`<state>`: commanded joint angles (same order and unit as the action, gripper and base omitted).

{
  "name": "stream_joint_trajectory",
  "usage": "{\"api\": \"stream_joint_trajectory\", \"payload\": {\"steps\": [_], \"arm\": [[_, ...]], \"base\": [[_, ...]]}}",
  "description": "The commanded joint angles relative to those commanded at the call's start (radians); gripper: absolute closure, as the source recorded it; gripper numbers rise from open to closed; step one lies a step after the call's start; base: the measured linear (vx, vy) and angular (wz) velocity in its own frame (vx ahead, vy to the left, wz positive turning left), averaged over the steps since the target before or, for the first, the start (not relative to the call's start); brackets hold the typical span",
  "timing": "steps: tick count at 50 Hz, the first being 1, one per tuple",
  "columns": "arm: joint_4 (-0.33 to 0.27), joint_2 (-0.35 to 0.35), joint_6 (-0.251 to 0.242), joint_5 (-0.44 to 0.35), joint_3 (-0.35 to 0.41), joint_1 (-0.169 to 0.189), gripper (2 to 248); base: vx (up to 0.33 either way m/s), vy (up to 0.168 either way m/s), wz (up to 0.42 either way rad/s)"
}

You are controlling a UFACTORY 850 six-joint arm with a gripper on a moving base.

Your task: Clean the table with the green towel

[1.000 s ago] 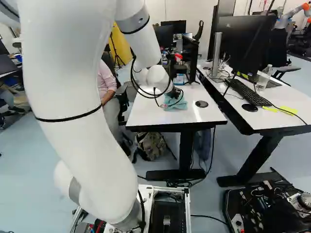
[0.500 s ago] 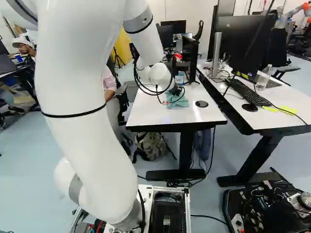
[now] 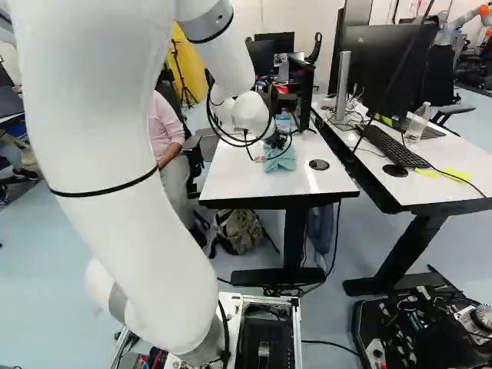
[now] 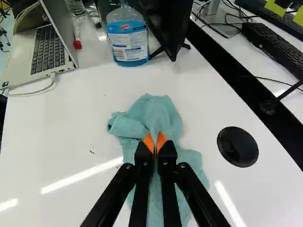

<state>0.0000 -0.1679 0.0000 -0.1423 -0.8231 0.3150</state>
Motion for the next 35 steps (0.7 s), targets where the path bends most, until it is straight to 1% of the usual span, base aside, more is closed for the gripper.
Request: {"api": "stream_joint_trajectory", "payload": {"steps": [18, 25, 35], "arm": [[0.000, 0.036, 0.000, 0.088, -0.008, 0.000, 222], [0.000, 0.049, 0.000, 0.106, -0.011, 0.001, 222], [0.000, 0.071, 0.000, 0.126, -0.013, 0.012, 222]], "base": [[0.000, 0.000, 0.000], [0.000, 0.000, 0.000], [0.000, 0.000, 0.000]]}}
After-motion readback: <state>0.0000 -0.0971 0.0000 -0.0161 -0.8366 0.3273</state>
